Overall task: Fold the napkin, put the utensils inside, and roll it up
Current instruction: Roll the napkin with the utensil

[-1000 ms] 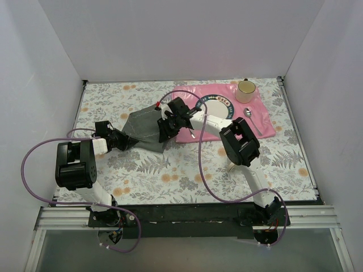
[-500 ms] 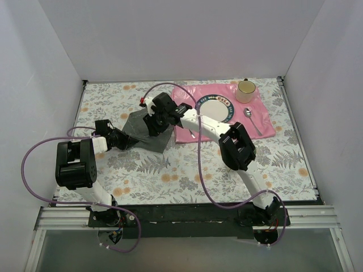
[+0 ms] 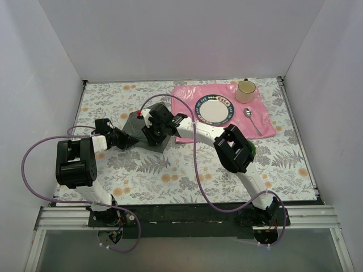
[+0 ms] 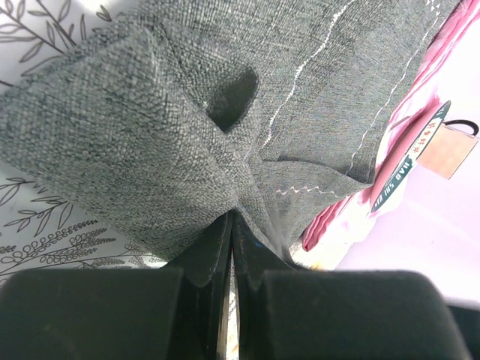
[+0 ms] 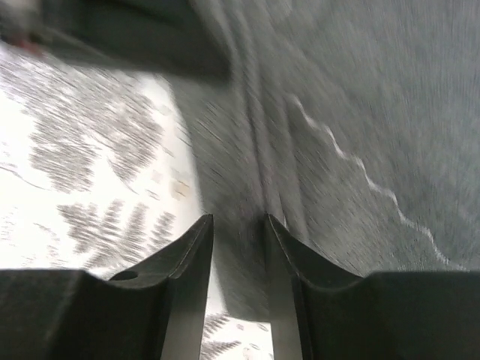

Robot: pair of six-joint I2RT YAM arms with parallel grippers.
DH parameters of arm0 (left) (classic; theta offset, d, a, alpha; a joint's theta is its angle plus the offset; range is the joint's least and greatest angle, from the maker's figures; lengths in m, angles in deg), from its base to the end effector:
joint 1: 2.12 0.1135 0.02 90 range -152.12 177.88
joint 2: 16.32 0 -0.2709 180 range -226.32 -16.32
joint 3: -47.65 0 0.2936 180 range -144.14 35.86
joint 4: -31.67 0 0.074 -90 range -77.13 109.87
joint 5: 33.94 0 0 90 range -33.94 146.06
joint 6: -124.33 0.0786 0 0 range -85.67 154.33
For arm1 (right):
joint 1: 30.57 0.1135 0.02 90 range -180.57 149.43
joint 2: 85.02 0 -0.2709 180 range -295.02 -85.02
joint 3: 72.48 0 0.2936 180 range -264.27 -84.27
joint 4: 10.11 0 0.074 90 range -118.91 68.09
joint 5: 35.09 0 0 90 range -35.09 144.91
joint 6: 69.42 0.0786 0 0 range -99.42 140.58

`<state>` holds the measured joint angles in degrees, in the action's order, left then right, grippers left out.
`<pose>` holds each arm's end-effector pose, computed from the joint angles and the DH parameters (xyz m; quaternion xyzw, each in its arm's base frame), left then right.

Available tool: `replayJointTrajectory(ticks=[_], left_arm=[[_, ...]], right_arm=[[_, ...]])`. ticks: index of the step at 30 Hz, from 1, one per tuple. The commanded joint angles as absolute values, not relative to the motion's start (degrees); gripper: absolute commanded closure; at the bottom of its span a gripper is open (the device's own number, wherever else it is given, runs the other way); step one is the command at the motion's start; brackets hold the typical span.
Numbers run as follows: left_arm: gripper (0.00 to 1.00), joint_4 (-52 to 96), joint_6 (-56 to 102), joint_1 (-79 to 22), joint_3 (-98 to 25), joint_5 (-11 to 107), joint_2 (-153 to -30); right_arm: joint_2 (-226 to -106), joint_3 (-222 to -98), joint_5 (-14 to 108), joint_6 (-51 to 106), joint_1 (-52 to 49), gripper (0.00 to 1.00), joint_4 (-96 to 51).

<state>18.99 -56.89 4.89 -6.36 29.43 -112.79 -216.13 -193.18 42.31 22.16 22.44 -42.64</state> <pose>0.3513 0.0077 0.0661 -0.6568 0.6599 -0.3585 0.0689 0.3456 0.4873 0.1619 -0.4349 0.8021 0.2714 0.3065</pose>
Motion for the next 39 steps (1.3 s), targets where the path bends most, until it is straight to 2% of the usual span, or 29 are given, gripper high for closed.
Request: replayJointTrajectory(ticks=[1,5,10,13,17,22,25,26,28,29,30,31,34,39], left_arm=[[1.00,16.3,-54.7,4.8,-7.5,32.4,-114.9],[1.00,16.4,-53.9,4.8,-8.1,31.4,-114.7],[1.00,16.4,-51.9,5.0,-9.2,31.1,-112.6],[0.93,15.8,-51.2,5.3,-10.5,30.2,-112.5],[0.89,15.5,-50.7,5.9,-11.3,30.7,-112.6],[0.90,15.4,-49.5,7.1,-11.7,31.8,-115.8],[0.95,15.4,-49.5,7.3,-11.7,31.6,-118.1],[0.96,15.2,-49.7,7.3,-11.7,31.3,-118.4],[0.97,15.0,-49.9,7.2,-11.6,31.1,-118.6],[0.97,14.9,-50.0,7.3,-11.5,31.7,-118.5],[0.98,14.6,-50.1,7.2,-11.5,31.9,-118.4],[0.98,14.4,-50.2,7.2,-11.7,31.9,-118.7],[1.00,14.1,-50.8,7.2,-11.8,31.1,-119.8],[1.00,14.6,-52.2,7.5,-11.2,30.4,-121.2]], right_arm=[[-216.0,-187.3,42.3,23.0,20.1,0.60,-38.1],[-215.1,-181.0,46.5,22.3,19.9,0.61,-36.5],[-215.5,-179.4,45.2,22.5,19.8,0.62,-36.1],[-215.7,-180.4,44.7,22.6,19.8,0.62,-36.2],[-216.5,-181.7,44.6,22.3,19.8,0.63,-37.1],[-216.6,-182.5,44.7,21.9,19.6,0.63,-38.3],[-216.8,-185.6,44.1,20.9,20.1,0.62,-39.8],[-216.9,-187.1,44.9,19.2,20.4,0.61,-42.1],[-216.9,-190.9,47.3,17.4,21.9,0.51,-43.6],[-216.7,-191.9,50.3,15.1,22.5,0.44,-44.3],[-215.8,-192.6,52.1,13.7,23.3,0.31,-44.3],[-215.5,-194.1,54.5,12.2,24.8,0.27,-44.3],[-214.5,-196.0,59.7,7.0,27.7,0.21,-43.8],[-215.0,-197.2,66.0,1.2,32.0,0.20,-42.4]])
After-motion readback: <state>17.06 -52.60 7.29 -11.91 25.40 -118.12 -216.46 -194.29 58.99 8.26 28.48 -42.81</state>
